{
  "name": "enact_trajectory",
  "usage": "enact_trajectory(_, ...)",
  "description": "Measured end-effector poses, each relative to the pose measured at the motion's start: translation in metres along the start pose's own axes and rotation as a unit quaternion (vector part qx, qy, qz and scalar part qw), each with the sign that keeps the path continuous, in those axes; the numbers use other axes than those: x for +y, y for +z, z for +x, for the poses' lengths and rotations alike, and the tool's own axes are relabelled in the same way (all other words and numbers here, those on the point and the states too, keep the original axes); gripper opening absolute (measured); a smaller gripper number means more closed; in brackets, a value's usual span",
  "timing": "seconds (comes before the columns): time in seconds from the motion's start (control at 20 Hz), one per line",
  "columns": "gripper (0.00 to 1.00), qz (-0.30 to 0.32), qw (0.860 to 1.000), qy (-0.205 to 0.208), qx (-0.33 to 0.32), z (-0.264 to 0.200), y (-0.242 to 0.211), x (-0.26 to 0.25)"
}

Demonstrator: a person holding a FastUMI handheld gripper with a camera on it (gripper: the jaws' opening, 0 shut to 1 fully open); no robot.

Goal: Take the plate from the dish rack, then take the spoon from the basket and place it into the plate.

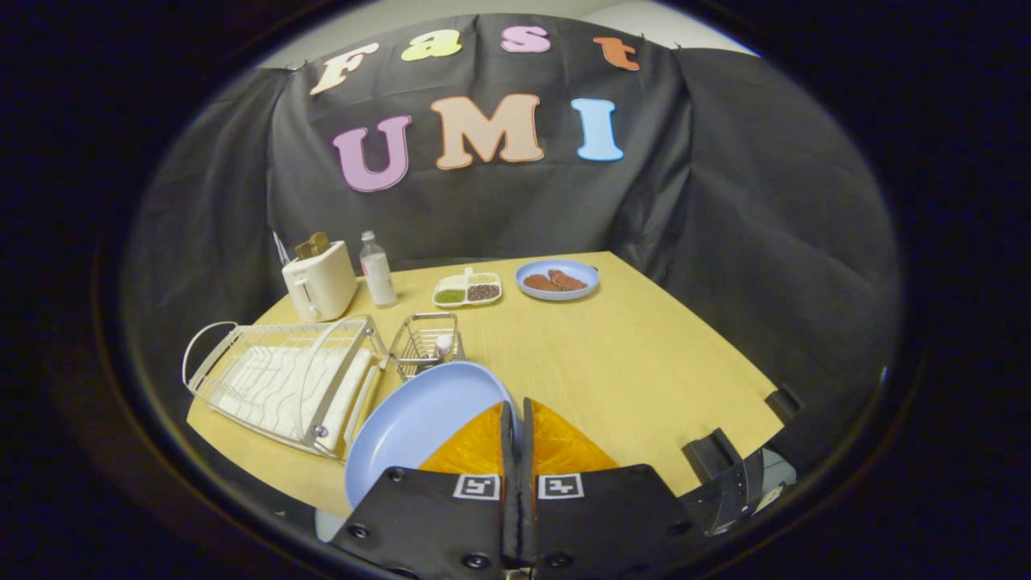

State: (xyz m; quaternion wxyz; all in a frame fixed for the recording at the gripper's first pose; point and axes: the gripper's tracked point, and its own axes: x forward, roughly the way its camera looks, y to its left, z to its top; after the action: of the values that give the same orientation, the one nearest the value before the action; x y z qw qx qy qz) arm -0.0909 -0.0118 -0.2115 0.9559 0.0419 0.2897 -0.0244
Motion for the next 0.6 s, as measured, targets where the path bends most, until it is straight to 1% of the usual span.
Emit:
enact_trajectory(0.25,0.03,0.009,0.999,0.028,0.031,0.021,-0.025,0.002)
enact_trajectory(0.45,0.03,0.021,0.998,0.040,0.052,0.036,-0.042,0.001)
enact_trajectory(0.6,0.06,0.029,0.997,0.046,0.063,0.044,-0.046,-0.001)
